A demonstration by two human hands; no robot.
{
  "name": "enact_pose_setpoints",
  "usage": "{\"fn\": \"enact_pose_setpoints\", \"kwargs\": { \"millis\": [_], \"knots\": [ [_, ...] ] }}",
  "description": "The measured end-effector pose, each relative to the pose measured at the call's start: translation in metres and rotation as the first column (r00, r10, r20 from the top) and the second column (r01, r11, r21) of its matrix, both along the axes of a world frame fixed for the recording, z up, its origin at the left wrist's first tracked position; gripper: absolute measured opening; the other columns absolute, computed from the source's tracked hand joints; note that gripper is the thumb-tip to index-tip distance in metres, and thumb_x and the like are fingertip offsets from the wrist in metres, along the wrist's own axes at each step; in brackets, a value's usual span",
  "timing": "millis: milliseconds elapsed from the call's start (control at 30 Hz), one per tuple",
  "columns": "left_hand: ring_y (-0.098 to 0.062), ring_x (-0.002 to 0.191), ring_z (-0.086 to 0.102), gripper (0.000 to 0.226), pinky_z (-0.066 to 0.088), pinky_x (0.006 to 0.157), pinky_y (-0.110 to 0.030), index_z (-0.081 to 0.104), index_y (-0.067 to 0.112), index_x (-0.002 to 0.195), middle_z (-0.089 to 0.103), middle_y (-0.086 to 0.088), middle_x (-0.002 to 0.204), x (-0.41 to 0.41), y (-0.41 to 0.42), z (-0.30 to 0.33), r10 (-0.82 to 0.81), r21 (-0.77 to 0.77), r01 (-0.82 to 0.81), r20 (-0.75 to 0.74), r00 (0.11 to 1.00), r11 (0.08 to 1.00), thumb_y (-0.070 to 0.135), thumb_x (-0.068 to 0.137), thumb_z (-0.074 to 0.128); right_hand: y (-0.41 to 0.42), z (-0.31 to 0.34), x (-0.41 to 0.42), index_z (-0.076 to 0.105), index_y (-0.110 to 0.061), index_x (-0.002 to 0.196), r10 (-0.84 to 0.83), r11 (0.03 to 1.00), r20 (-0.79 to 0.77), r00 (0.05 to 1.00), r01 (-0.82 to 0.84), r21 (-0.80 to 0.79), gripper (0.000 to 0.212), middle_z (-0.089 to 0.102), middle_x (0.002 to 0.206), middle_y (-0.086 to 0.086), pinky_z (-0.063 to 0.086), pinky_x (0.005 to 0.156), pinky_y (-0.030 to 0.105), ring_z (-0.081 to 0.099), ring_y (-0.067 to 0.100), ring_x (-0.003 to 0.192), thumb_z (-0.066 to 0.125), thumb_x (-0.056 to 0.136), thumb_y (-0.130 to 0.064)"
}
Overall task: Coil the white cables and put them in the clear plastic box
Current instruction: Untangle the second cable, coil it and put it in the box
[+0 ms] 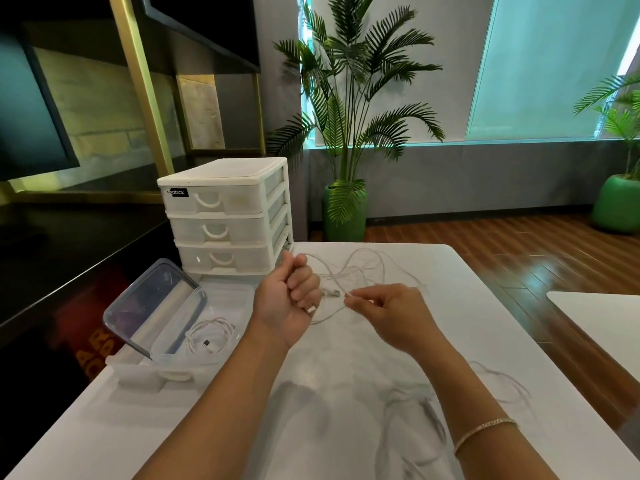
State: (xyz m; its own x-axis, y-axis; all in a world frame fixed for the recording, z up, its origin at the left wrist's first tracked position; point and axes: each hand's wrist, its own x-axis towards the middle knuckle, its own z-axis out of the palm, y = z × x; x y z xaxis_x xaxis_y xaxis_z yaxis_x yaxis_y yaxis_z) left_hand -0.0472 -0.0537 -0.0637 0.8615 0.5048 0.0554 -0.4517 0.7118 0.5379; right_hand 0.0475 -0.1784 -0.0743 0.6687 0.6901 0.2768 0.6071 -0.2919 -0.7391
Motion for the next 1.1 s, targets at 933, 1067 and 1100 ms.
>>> {"fn": "enact_pose_setpoints", "kwargs": {
  "millis": [933,1067,1100],
  "knots": [
    [-0.021,0.117,0.055,0.053,0.046,0.097,-0.031,0.047,0.019,0.136,0.056,-0.004,0.132,0.001,-0.031,0.002,0.604,0.978,0.206,-0.166,0.779,0.004,0.045,0.093,0.029,-0.018,0.027,-0.006,0.071,-0.023,0.102,0.095,0.979,0.148,0.984,-0.065,-0.195,0.025,0.064,0.084,-0.007,0.046,0.071,0.018,0.049,0.0,0.064,0.072,0.078,-0.029],
    [-0.006,0.075,0.055,0.05,0.047,0.074,-0.018,0.053,0.019,0.126,0.061,0.005,0.079,-0.008,-0.023,0.022,0.593,0.976,0.169,-0.218,0.775,0.137,0.048,0.085,0.049,-0.039,0.041,0.006,0.059,-0.026,0.119,0.068,0.946,0.125,0.99,-0.024,-0.324,0.047,0.057,0.094,-0.007,0.039,0.073,0.018,0.052,0.008,0.081,0.074,0.075,-0.033],
    [-0.006,0.065,0.049,0.048,0.045,0.067,-0.016,0.053,0.021,0.125,0.051,0.007,0.066,-0.009,-0.023,0.025,0.587,0.974,0.168,-0.227,0.777,0.153,0.045,0.084,0.056,-0.044,0.041,0.009,0.057,-0.027,0.121,0.051,0.941,0.106,0.993,-0.012,-0.338,0.05,0.058,0.101,-0.005,0.039,0.077,0.019,0.052,0.01,0.087,0.074,0.075,-0.037]
  ]
}}
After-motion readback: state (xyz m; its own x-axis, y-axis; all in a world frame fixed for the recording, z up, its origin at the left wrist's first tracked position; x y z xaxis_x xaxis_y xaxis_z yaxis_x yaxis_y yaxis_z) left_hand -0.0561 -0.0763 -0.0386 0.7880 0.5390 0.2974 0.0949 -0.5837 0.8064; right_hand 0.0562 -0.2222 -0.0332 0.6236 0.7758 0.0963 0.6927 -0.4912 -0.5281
